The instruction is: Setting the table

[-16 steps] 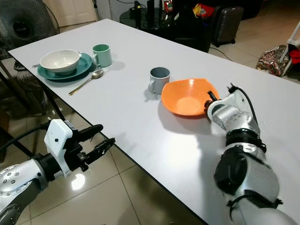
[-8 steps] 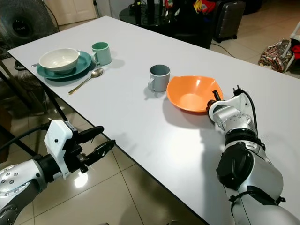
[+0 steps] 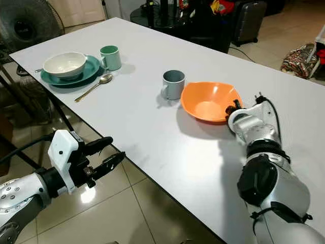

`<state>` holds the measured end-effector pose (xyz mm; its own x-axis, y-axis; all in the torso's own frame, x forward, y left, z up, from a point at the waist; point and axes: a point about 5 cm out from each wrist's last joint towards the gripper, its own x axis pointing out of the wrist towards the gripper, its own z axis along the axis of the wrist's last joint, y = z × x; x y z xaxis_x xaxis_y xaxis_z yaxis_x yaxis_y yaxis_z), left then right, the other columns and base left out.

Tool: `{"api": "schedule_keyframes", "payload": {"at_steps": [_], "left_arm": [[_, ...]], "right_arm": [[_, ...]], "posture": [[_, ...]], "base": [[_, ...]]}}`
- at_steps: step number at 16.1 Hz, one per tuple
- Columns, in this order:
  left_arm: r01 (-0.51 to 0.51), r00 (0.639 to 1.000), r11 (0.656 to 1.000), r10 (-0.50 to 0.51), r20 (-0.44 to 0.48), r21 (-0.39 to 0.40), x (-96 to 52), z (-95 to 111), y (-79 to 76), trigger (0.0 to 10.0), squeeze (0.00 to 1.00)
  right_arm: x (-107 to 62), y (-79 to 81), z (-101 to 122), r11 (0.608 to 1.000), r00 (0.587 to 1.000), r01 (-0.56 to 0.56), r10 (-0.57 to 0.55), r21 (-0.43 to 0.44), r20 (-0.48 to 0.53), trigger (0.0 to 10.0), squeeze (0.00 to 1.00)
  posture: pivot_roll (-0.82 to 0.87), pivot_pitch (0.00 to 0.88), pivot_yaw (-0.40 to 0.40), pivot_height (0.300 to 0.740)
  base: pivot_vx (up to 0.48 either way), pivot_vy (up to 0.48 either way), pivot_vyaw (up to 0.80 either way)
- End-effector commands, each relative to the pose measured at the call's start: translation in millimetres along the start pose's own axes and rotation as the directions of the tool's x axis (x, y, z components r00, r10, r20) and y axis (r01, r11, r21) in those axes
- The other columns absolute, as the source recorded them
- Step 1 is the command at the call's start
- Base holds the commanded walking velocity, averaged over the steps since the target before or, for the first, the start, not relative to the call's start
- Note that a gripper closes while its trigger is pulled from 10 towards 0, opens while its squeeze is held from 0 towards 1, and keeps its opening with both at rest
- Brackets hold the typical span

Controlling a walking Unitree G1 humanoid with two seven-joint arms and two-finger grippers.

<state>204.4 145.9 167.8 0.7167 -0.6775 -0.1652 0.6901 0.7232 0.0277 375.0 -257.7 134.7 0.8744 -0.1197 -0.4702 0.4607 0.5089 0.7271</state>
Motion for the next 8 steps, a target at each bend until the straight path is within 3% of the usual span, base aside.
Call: {"api": "schedule_keyframes", "payload": {"at_steps": [1,4,5,6,8], "left_arm": [[-0.007,1.000,1.000,0.007,0.005,0.011,-2.5,2.6,-0.5,10.0,0.00],[-0.011,1.000,1.000,0.011,0.010,0.004,-3.4,2.8,-0.4,10.0,0.00],[-0.011,1.000,1.000,0.011,0.014,0.000,-3.2,3.0,-0.3,10.0,0.00],[-0.012,1.000,1.000,0.012,0.019,-0.004,-2.6,3.6,-0.2,10.0,0.00],[-0.032,0.998,0.999,0.033,0.049,-0.024,-0.2,6.4,0.0,10.0,0.00]], "right_arm": [[-4.3,-2.8,7.7,1.000,1.000,-0.024,0.024,-0.010,-0.002,10.0,1.00],[-22.9,-11.2,18.8,0.998,0.998,-0.056,0.056,0.019,-0.001,10.0,1.00],[-35.8,-12.3,21.4,0.997,0.997,-0.079,0.079,0.016,0.010,10.0,1.00],[-48.6,-12.6,22.9,0.995,0.995,-0.095,0.096,-0.013,0.032,10.0,1.00],[-79.8,-0.5,24.0,0.963,0.974,-0.180,0.203,-0.201,0.098,10.0,1.00]], "posture": [[-0.03,0.058,0.063,0.740],[-0.04,0.051,0.072,0.740],[-0.05,0.047,0.075,0.740],[-0.06,0.047,0.077,0.740],[-0.07,0.047,0.079,0.740]], "base": [[0.000,0.000,0.00],[0.000,0.000,0.00],[0.000,0.000,0.00],[0.000,0.000,0.00],[0.000,0.000,0.00]]}}
